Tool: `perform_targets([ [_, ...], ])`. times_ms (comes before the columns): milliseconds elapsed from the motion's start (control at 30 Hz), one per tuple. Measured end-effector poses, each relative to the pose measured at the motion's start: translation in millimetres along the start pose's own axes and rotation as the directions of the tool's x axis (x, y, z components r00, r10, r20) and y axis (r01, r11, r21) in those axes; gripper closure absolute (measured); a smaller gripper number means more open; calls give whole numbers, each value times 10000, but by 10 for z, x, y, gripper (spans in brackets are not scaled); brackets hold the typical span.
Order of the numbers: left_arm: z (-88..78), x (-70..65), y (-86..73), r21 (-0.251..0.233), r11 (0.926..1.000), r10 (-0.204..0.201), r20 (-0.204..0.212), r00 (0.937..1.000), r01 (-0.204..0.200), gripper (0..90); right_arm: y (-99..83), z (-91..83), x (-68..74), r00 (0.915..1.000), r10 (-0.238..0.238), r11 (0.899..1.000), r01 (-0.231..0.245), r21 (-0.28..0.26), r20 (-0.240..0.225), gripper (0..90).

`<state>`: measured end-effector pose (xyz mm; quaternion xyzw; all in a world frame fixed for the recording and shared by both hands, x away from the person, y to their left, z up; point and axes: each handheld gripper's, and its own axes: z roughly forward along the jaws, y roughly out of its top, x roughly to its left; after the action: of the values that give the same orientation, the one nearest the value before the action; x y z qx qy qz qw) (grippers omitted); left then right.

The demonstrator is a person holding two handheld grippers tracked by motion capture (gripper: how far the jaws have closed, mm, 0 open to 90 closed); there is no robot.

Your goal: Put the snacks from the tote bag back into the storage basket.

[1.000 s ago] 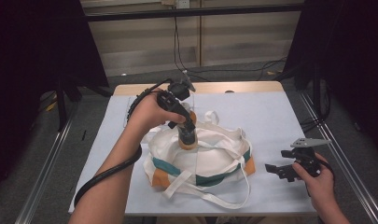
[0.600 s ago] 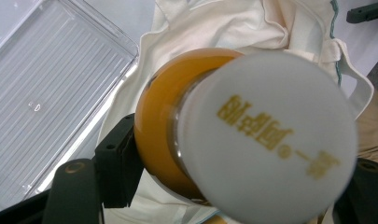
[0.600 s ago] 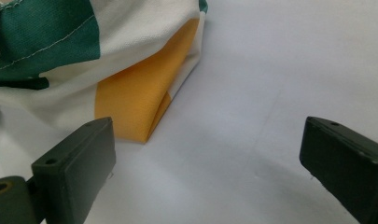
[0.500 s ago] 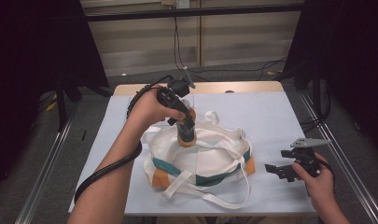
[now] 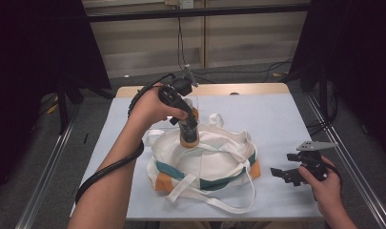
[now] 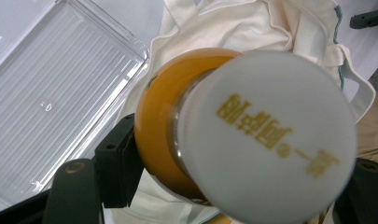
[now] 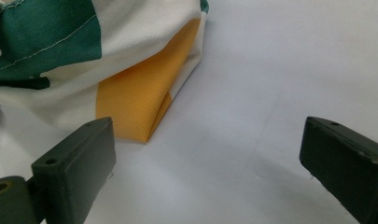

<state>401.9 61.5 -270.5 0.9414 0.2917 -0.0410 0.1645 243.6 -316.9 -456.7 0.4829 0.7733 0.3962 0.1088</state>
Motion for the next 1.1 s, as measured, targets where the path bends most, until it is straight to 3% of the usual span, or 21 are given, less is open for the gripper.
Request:
perform_targets([
  [1100, -124, 107, 129, 40, 9998, -182, -178, 9997, 183, 301, 1, -11, -6, 10000, 51, 10000, -51, 14, 10, 35],
])
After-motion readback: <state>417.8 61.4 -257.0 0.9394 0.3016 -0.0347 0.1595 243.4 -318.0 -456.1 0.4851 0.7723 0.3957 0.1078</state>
